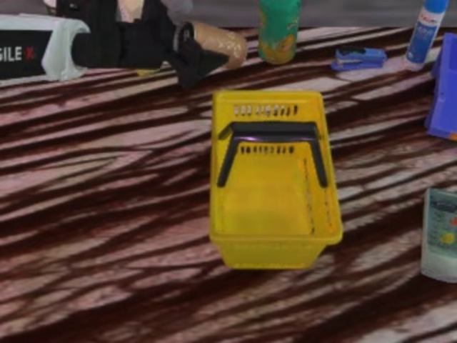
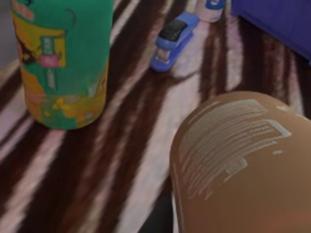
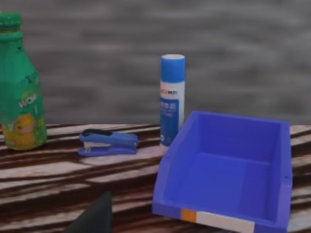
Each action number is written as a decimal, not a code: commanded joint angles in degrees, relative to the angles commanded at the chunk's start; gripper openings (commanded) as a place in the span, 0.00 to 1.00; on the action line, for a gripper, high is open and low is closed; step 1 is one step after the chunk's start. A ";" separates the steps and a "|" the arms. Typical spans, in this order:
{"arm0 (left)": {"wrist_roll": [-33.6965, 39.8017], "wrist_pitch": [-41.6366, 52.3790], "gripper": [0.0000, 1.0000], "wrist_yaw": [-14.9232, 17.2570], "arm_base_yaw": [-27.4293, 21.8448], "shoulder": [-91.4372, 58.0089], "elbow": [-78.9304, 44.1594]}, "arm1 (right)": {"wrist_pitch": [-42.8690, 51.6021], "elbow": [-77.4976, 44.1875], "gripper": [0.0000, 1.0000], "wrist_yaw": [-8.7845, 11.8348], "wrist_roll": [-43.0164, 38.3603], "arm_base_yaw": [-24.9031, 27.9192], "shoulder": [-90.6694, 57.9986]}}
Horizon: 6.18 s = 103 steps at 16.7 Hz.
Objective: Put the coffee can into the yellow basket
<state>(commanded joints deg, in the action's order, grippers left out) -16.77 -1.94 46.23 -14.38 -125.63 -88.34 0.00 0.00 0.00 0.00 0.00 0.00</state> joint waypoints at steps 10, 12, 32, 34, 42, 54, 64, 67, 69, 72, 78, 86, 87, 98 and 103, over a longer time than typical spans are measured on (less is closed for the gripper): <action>13.99 -36.46 0.00 26.36 -3.91 6.44 10.45 | 0.00 0.00 1.00 0.00 0.00 0.00 0.00; 14.17 -36.91 0.00 26.76 -3.97 6.58 10.60 | 0.00 0.00 1.00 0.00 0.00 0.00 0.00; 14.40 -55.68 0.15 26.86 -2.49 -6.76 15.79 | 0.00 0.00 1.00 0.00 0.00 0.00 0.00; 14.40 -55.68 0.30 26.86 -2.49 -6.76 15.79 | 0.00 0.00 1.00 0.00 0.00 0.00 0.00; 14.40 -55.68 0.90 26.86 -2.49 -6.76 15.79 | 0.00 0.00 1.00 0.00 0.00 0.00 0.00; 14.52 -55.36 1.00 26.44 -2.58 -6.13 15.93 | 0.52 -0.57 1.00 0.03 0.36 0.26 -0.57; 20.39 -39.48 1.00 5.34 3.97 28.04 32.21 | 28.44 -37.06 1.00 0.07 19.21 12.17 -37.74; 21.79 -31.26 1.00 -4.44 6.82 46.49 41.69 | 41.29 -55.60 1.00 0.10 27.71 17.46 -56.76; 22.26 -25.33 1.00 -11.25 8.61 59.83 48.92 | 50.19 -68.67 1.00 0.15 33.57 21.12 -70.32; 22.13 -16.42 1.00 -21.47 11.04 80.10 60.40 | 62.60 -87.11 1.00 0.21 41.77 26.22 -89.75; 19.31 -2.71 1.00 -38.65 14.36 113.07 80.20 | 81.81 -116.68 1.00 0.12 55.09 34.55 -119.09; 16.77 1.94 1.00 -46.23 15.53 125.63 88.34 | 89.24 -128.71 1.00 -0.21 60.83 38.10 -129.46; 16.77 1.94 1.00 -46.23 15.53 125.63 88.34 | 89.24 -128.71 1.00 -0.21 60.83 38.10 -129.46; 16.77 1.94 1.00 -46.23 15.53 125.63 88.34 | 83.86 -122.14 1.00 -0.20 60.80 38.14 -128.28; 16.77 1.94 1.00 -46.23 15.53 125.63 88.34 | 83.86 -122.14 0.77 -0.20 60.80 38.14 -128.28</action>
<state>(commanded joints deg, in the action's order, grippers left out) 0.00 0.00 0.00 1.15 0.00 0.00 83.86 -122.14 -0.20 60.80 38.14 -128.28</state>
